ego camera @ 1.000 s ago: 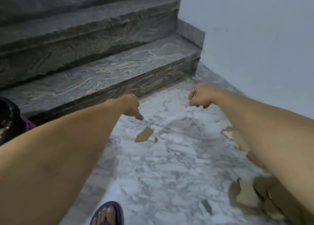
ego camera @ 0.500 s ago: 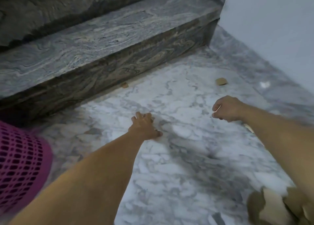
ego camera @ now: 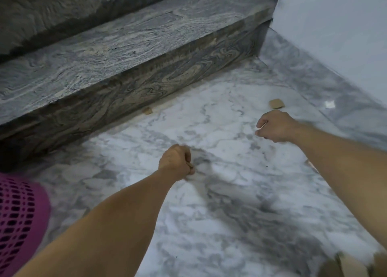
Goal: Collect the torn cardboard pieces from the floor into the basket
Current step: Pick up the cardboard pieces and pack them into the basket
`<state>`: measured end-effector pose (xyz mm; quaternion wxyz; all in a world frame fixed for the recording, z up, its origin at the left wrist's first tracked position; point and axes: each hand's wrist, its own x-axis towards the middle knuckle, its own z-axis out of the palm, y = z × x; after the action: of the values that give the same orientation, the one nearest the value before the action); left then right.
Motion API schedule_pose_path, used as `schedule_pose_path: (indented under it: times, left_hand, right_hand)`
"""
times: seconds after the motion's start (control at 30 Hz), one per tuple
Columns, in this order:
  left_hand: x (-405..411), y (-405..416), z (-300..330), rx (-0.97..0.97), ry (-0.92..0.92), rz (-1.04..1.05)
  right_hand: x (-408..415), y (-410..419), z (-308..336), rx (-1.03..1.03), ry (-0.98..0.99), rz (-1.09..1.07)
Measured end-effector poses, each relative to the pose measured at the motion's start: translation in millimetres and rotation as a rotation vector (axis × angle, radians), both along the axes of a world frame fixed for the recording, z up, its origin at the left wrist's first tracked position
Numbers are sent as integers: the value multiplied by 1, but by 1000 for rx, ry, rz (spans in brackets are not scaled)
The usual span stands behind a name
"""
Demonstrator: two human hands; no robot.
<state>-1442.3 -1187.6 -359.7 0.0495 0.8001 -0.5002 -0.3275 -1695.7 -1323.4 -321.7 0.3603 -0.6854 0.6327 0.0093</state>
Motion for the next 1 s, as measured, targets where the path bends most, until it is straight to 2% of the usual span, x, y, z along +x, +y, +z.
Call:
schedule_pose_path:
  times: [0.1, 0.2, 0.3, 0.4, 0.53, 0.57, 0.63, 0.73, 0.77, 0.83, 0.9, 0.93, 1.0]
  left_hand:
    - [7, -2, -6, 4, 29, -2]
    - [10, -8, -9, -1, 138, 52]
    - [16, -18, -12, -142, -46, -93]
    - [24, -36, -12, -164, 53, 64]
    - [36, -55, -14, -171, 167, 140]
    - [41, -57, -17, -218, 178, 80]
    - [41, -61, -19, -252, 200, 100]
    - [41, -64, -17, -277, 345, 216]
    - [43, -66, -15, -264, 307, 232]
    - [45, -69, -24, -315, 119, 117]
    - [47, -61, -27, -347, -75, -175]
    - [50, -60, -27, -350, -157, -221]
    - [61, -59, -31, -397, -200, -226]
  right_hand:
    - [1, -11, 0, -16, 16, -5]
    - [0, -26, 0, -83, 152, 58]
    - [-2, -43, -7, -177, 259, 70]
    - [-6, -60, -25, -260, 264, 7]
    - [-8, -78, -42, -239, 299, 29]
    - [-8, -81, -47, -226, 326, 43]
    - [-8, -83, -56, -222, 356, 31]
    - [2, -77, -61, -324, 383, -15]
    - [7, -74, -61, -363, 382, -17]
    - [15, -66, -58, -410, 360, -16]
    - [23, -61, -58, -444, 344, 14]
    - [26, -59, -59, -454, 338, 41]
    - [35, -56, -60, -467, 309, 102]
